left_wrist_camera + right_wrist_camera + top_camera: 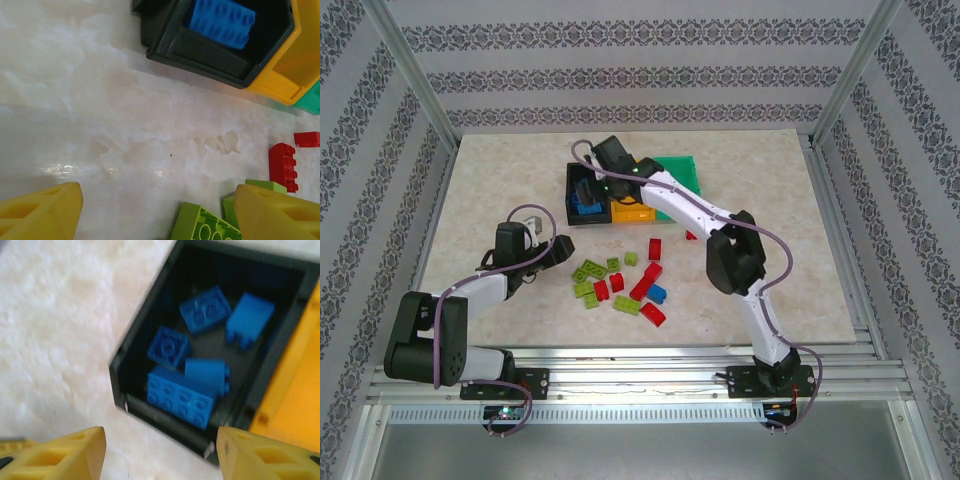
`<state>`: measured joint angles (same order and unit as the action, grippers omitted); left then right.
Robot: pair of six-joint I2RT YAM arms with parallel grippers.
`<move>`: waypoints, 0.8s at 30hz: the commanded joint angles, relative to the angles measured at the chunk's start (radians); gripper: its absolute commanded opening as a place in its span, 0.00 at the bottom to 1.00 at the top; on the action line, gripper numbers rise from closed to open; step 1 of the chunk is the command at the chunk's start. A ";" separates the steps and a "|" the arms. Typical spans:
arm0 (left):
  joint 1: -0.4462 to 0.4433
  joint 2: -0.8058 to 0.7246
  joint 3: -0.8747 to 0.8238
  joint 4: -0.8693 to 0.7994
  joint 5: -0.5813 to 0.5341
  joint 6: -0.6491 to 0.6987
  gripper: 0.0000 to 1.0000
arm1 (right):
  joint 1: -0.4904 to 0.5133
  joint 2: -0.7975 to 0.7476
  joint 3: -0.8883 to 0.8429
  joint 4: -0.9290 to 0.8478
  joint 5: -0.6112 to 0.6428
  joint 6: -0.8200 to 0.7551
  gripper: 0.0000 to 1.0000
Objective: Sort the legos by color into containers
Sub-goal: Place the lego in the container, then pick up the lego from the bottom-center of the table.
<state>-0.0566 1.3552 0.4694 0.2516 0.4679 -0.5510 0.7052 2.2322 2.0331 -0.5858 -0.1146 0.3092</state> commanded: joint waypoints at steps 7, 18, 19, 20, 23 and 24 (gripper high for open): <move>0.016 -0.014 0.007 0.043 0.018 0.000 0.79 | 0.017 -0.391 -0.558 0.165 0.002 0.004 0.59; 0.016 -0.036 -0.001 0.046 0.021 -0.009 0.79 | 0.021 -0.664 -0.989 0.132 -0.011 0.014 0.57; 0.017 -0.037 -0.002 0.046 0.018 -0.006 0.79 | 0.024 -0.677 -1.015 0.132 -0.023 0.010 0.57; 0.016 -0.037 -0.002 0.044 0.017 -0.006 0.79 | 0.030 -0.690 -1.040 0.132 -0.029 0.003 0.57; 0.016 -0.033 -0.002 0.047 0.019 -0.007 0.79 | 0.054 -0.718 -1.106 0.132 -0.019 -0.026 0.58; 0.016 -0.033 -0.002 0.049 0.021 -0.008 0.79 | 0.061 -0.721 -1.120 0.128 -0.018 -0.033 0.58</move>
<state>-0.0563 1.3380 0.4694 0.2558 0.4717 -0.5514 0.7425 1.5459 0.9478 -0.4473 -0.1223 0.3058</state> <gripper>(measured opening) 0.793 0.578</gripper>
